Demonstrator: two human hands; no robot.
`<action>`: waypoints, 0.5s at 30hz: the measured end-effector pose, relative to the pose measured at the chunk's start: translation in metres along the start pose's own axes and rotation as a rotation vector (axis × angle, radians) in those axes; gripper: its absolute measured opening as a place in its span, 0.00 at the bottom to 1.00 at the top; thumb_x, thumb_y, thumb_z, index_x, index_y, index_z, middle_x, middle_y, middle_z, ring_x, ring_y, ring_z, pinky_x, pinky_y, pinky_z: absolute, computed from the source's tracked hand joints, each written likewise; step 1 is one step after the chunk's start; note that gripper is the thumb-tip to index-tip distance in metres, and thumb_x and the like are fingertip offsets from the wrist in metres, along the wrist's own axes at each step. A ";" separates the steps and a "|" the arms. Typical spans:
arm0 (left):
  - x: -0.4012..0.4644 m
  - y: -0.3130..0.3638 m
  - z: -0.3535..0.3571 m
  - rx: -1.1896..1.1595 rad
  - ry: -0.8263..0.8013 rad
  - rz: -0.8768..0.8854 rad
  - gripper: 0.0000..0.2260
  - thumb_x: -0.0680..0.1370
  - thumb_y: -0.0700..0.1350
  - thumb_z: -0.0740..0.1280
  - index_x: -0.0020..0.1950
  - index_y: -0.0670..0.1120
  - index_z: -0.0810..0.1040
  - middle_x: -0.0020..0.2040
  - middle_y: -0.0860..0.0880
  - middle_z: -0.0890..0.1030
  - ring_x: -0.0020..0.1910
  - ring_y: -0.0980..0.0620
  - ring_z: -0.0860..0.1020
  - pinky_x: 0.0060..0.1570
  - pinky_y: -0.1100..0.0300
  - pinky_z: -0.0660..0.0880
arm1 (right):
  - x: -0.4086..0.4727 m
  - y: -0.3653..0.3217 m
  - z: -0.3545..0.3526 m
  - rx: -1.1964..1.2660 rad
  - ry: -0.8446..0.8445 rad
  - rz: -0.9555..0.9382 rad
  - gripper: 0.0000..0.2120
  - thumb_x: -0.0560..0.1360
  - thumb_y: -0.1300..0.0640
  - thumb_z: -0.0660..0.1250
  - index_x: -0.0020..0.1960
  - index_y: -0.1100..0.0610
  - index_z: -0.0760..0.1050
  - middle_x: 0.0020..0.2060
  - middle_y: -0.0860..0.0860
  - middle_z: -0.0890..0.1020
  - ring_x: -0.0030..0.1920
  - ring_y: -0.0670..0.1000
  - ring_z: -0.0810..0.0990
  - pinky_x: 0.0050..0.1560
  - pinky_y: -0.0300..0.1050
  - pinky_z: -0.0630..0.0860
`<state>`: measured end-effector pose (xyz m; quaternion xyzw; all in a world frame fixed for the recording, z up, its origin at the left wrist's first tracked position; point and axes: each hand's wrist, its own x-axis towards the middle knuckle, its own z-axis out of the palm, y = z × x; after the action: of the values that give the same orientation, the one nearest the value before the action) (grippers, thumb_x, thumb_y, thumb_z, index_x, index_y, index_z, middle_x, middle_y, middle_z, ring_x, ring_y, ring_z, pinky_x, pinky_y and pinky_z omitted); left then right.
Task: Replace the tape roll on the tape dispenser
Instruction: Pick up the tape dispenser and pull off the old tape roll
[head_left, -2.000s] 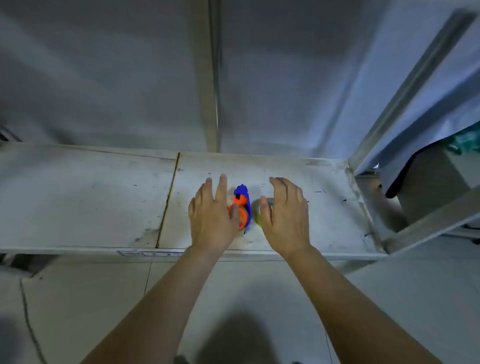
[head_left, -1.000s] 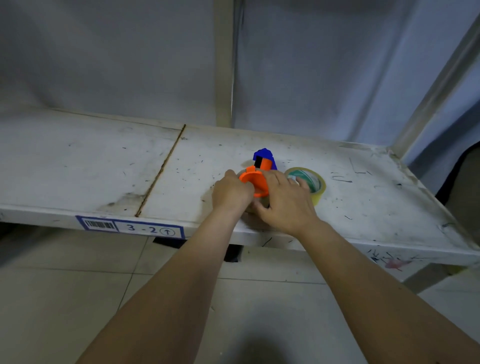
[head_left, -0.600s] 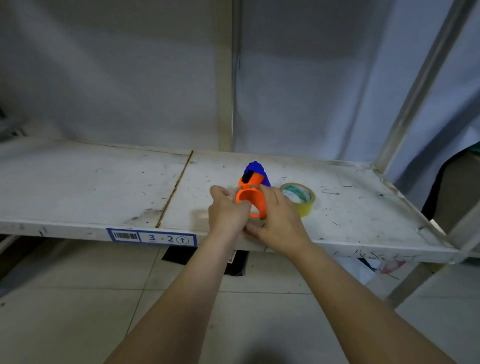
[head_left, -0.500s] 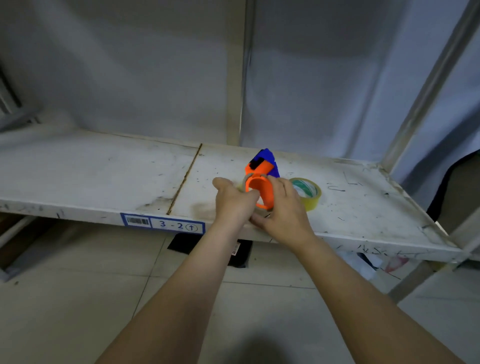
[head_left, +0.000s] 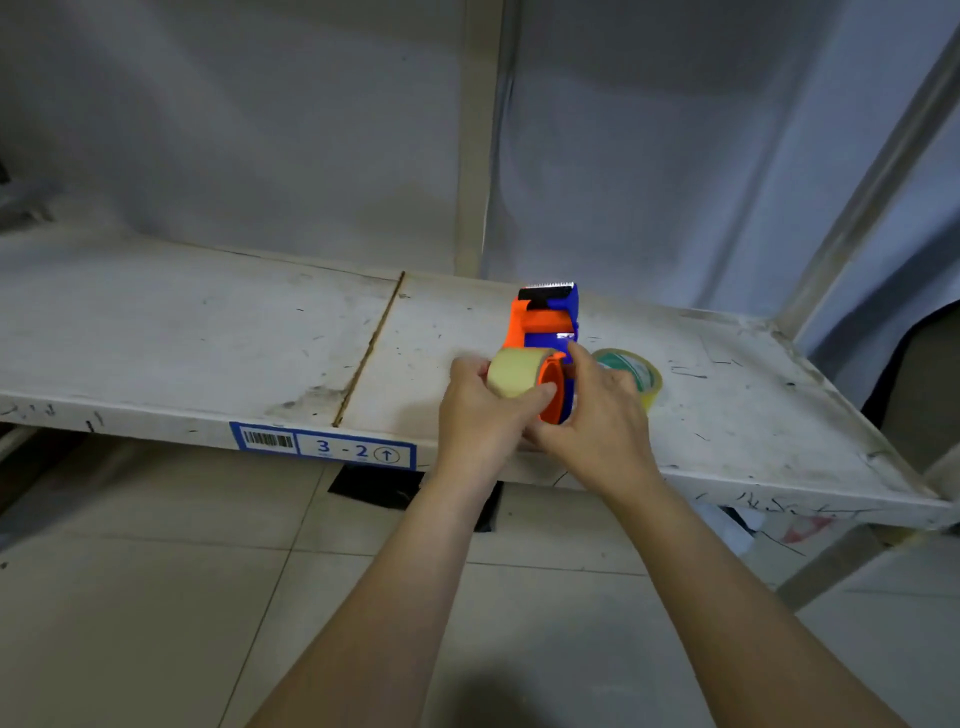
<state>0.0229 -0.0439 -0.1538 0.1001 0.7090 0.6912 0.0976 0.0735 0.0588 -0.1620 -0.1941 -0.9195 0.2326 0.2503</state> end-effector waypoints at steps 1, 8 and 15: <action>0.002 -0.001 0.003 -0.025 0.001 -0.025 0.18 0.69 0.51 0.74 0.52 0.45 0.73 0.43 0.51 0.79 0.40 0.56 0.79 0.36 0.62 0.76 | 0.003 0.004 0.000 0.029 -0.040 0.016 0.36 0.61 0.36 0.67 0.64 0.51 0.67 0.55 0.50 0.78 0.57 0.55 0.72 0.54 0.50 0.72; 0.024 -0.004 0.008 -0.264 -0.042 -0.327 0.13 0.81 0.49 0.58 0.53 0.46 0.80 0.44 0.47 0.82 0.41 0.52 0.79 0.40 0.60 0.75 | 0.017 0.023 -0.002 0.227 -0.169 0.032 0.36 0.55 0.33 0.72 0.58 0.46 0.68 0.52 0.45 0.72 0.52 0.46 0.74 0.50 0.49 0.77; 0.028 -0.007 0.006 -0.513 -0.201 -0.346 0.14 0.81 0.46 0.59 0.57 0.41 0.79 0.53 0.40 0.83 0.49 0.46 0.81 0.52 0.50 0.77 | 0.027 0.039 -0.006 0.526 -0.262 0.057 0.41 0.55 0.41 0.77 0.64 0.44 0.65 0.61 0.48 0.69 0.61 0.47 0.72 0.58 0.53 0.77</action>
<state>-0.0028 -0.0303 -0.1610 0.0179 0.5052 0.8070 0.3052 0.0646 0.1052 -0.1678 -0.1166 -0.8463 0.4931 0.1644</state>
